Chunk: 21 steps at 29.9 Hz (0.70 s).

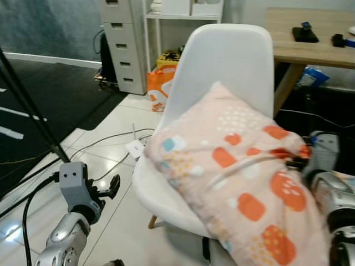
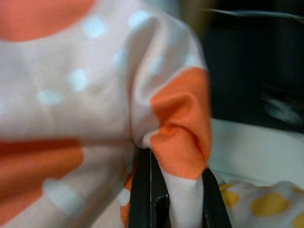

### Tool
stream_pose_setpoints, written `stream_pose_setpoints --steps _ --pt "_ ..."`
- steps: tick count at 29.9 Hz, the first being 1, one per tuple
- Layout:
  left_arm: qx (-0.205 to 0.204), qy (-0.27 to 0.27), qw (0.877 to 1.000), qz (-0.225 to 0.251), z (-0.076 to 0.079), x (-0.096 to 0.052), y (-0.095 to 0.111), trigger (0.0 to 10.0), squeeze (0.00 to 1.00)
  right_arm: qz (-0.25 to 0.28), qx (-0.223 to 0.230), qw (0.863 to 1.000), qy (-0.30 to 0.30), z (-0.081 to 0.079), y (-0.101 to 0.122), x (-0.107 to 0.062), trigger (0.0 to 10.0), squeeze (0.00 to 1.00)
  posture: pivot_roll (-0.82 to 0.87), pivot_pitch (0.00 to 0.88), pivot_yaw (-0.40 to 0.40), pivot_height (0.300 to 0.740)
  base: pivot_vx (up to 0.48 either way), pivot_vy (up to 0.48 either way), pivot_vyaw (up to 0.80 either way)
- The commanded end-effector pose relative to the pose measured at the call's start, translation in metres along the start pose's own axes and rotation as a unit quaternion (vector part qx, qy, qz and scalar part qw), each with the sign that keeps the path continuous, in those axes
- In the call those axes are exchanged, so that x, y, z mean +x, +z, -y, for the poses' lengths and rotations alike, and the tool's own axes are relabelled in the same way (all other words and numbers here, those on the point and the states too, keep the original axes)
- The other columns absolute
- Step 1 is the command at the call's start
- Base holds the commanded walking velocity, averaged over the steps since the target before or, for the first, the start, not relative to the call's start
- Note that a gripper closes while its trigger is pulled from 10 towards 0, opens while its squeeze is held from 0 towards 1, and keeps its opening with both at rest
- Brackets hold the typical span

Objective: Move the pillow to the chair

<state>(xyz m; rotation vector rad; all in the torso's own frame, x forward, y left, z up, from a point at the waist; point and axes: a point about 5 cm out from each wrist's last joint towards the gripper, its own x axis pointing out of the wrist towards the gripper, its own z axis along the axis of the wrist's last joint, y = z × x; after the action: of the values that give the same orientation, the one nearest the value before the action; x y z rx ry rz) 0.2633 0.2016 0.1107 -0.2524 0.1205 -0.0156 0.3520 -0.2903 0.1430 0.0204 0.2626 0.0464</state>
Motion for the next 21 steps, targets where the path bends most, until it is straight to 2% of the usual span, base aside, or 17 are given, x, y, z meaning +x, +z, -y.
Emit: stream_pose_setpoints --steps 1,2,3,4,7,9,11,13,14,15,16,18,19,20,21 --pt "0.004 0.007 1.0 -0.006 -0.007 -0.003 0.0 10.0 0.0 -0.005 -0.004 0.997 0.081 -0.027 -0.001 0.006 10.0 0.0 -0.14 0.098 0.075 0.501 0.0 0.0 0.0" --pt "0.004 0.007 1.0 -0.006 -0.007 -0.003 0.0 10.0 0.0 -0.005 -0.004 0.997 0.081 -0.027 -0.001 0.006 10.0 0.0 -0.14 0.098 0.075 0.501 0.0 0.0 0.0" --pt "0.004 0.007 1.0 -0.006 -0.007 -0.004 0.0 10.0 0.0 -0.016 -0.024 0.991 0.13 -0.042 -0.005 0.007 10.0 0.0 -0.14 0.097 0.076 0.501 0.0 0.0 0.0" --pt "0.004 0.007 1.0 -0.006 -0.007 -0.004 0.0 10.0 0.0 -0.016 -0.024 0.991 0.13 -0.042 -0.005 0.007 10.0 0.0 -0.14 0.097 0.076 0.501 0.0 0.0 0.0" --pt "0.004 0.007 1.0 -0.006 -0.006 -0.004 0.0 10.0 0.0 -0.058 -0.071 0.969 0.23 -0.069 -0.016 0.002 10.0 0.0 -0.14 0.095 0.075 0.501 0.0 0.0 0.0" --pt "0.004 0.006 1.0 -0.007 -0.006 -0.004 -0.001 10.0 0.0 -0.066 -0.076 0.965 0.244 -0.072 -0.018 0.001 10.0 0.0 -0.14 0.095 0.075 0.501 0.0 0.0 0.0" --pt "0.005 0.006 1.0 -0.008 -0.006 -0.004 -0.001 10.0 0.0 -0.092 -0.108 0.965 0.222 -0.063 -0.022 0.002 10.0 0.0 -0.14 0.093 0.072 0.501 0.0 0.0 0.0" --pt "0.005 0.006 1.0 -0.008 -0.006 -0.004 -0.001 10.0 0.0 -0.092 -0.108 0.965 0.222 -0.063 -0.022 0.002 10.0 0.0 -0.14 0.093 0.072 0.501 0.0 0.0 0.0" --pt "0.004 0.006 1.0 -0.008 -0.006 -0.004 -0.001 10.0 0.0 -0.105 -0.121 0.969 0.188 -0.054 -0.022 0.004 10.0 0.0 -0.14 0.091 0.071 0.501 0.0 0.0 0.0" --pt "0.004 0.006 1.0 -0.008 -0.006 -0.004 -0.001 10.0 0.0 -0.105 -0.121 0.969 0.188 -0.054 -0.022 0.004 10.0 0.0 -0.14 0.091 0.071 0.501 0.0 0.0 0.0" --pt "0.004 0.007 1.0 -0.008 -0.006 -0.004 -0.001 10.0 0.0 -0.12 -0.137 0.978 0.105 -0.031 -0.019 0.006 10.0 0.0 -0.15 0.093 0.071 0.501 0.0 0.0 0.0" --pt "0.004 0.009 1.0 -0.008 -0.007 -0.005 -0.001 10.0 0.0 -0.127 -0.135 0.981 -0.051 0.013 -0.007 0.0 10.0 0.0 -0.14 0.095 0.071 0.501 0.0 0.0 0.0" --pt "0.004 0.009 1.0 -0.008 -0.007 -0.005 -0.001 10.0 0.0 -0.127 -0.135 0.981 -0.051 0.013 -0.007 0.0 10.0 0.0 -0.14 0.095 0.071 0.501 0.0 0.0 0.0" --pt "0.004 0.01 1.0 -0.009 -0.008 -0.005 -0.001 10.0 0.0 -0.121 -0.132 0.979 -0.097 0.027 -0.001 -0.005 10.0 0.0 -0.14 0.095 0.072 0.501 0.0 0.0 0.0" --pt "0.004 0.01 1.0 -0.009 -0.008 -0.005 -0.001 10.0 0.0 -0.121 -0.132 0.979 -0.097 0.027 -0.001 -0.005 10.0 0.0 -0.14 0.095 0.072 0.501 0.0 0.0 0.0"
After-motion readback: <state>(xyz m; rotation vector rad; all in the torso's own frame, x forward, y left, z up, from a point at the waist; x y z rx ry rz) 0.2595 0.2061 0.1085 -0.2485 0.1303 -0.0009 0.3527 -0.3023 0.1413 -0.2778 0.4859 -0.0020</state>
